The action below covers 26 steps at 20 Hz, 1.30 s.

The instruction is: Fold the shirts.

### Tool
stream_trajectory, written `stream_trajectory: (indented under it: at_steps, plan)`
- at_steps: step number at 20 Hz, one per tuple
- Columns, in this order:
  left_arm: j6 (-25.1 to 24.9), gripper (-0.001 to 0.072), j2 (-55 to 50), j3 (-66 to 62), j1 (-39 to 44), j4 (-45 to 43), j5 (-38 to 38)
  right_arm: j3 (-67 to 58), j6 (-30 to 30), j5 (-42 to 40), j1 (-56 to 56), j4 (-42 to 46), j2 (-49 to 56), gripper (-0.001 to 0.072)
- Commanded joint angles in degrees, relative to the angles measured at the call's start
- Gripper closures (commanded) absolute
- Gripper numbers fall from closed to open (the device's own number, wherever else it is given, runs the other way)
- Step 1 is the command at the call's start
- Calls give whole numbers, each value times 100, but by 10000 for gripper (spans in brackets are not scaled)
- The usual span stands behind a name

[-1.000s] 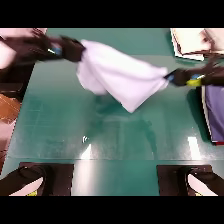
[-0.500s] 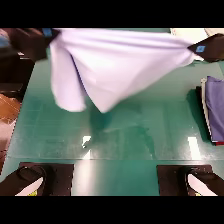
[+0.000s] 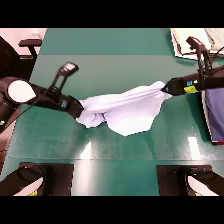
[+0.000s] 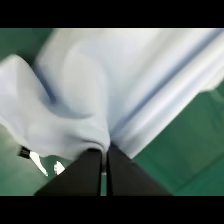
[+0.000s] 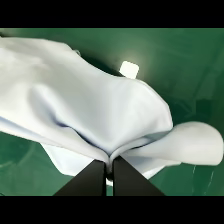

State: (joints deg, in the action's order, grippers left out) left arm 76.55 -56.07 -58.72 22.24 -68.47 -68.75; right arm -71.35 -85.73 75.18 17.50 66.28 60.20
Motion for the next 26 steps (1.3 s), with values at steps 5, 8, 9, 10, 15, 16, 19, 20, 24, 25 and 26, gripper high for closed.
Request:
stream_trajectory:
  at_steps: [5, 8, 9, 10, 15, 16, 19, 20, 24, 25, 26]
  plan:
    - [-636, 627, 7, 409, 1342, 835, -238, 634, -282, 22, -737, 122, -857, 696]
    - [-146, 95, 7, 393, 1349, 955, 52, 634, -282, 20, -876, 122, -885, 696]
    - [2, 95, 7, 345, 1185, 905, 151, 634, -282, 15, -874, 105, -874, 696]
    - [66, 95, 7, 262, 920, 831, 238, 634, -280, 11, -872, 83, -863, 696]
    - [251, 95, -337, 184, -872, 820, 962, 634, -280, 0, -863, 79, -863, 696]
    - [229, 95, -570, 184, -1126, 949, 968, 634, -280, 0, -863, 76, -863, 696]
    - [-249, 95, -1447, 184, -1268, 1451, 929, 634, -282, 2, -863, 74, -863, 696]
    - [-396, 95, -1746, 184, -1263, 1694, 911, 634, -282, 7, -863, 72, -863, 696]
    - [-673, 95, -2677, 184, -1263, 2306, 809, 634, -282, 4, -863, 74, -863, 696]
    - [-787, 95, -2820, 184, -1248, 2396, 756, 634, -282, 2, -863, 74, -863, 696]
    - [-807, 95, -2898, 186, -1200, 2391, 717, 634, -280, 2, -863, 74, -863, 696]
